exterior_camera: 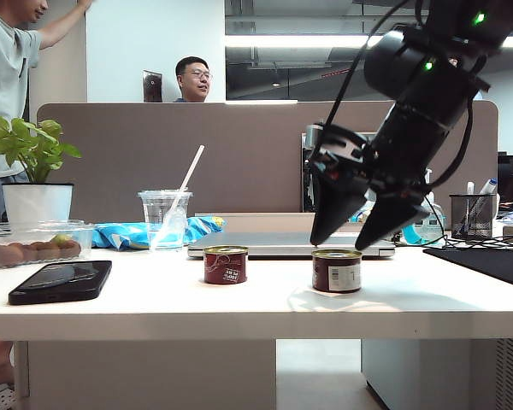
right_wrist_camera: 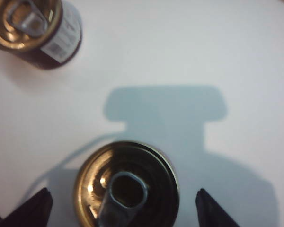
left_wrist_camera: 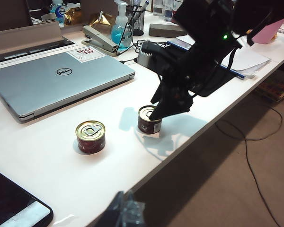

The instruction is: Stack a can of tomatoes on the right onto the can of tomatoes on the left.

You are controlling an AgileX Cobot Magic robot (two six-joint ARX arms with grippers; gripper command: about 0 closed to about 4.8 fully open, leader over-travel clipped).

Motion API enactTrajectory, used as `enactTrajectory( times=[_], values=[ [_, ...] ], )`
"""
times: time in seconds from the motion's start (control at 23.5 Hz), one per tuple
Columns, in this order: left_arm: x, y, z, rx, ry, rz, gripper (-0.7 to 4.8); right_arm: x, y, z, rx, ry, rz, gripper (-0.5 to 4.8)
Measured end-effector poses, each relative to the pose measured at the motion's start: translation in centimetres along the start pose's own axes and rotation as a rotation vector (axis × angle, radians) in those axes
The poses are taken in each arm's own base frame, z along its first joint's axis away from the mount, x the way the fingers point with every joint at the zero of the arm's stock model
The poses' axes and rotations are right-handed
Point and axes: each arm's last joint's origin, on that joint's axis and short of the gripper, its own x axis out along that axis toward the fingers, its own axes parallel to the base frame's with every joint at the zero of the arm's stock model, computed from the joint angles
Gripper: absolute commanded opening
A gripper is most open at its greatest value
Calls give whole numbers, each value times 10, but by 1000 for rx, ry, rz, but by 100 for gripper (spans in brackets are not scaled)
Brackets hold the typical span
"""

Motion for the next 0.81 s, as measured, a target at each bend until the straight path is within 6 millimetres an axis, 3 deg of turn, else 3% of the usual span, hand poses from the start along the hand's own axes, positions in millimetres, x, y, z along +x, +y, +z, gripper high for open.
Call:
enactTrajectory(
  times=[0.47,0.6,0.72,0.81],
  values=[
    [0,0,0,0,0,0,-4,25,-1,-5,-5,28,0,418],
    [0,0,0,0,0,0,-4,30,-2,-8,0,48,-8,336],
    [0,0,0,0,0,0,-4,29,-2,-7,-5,45,-10,308],
    [0,0,0,0,0,0,-4,29,-2,-7,-4,45,-10,261]
  ],
)
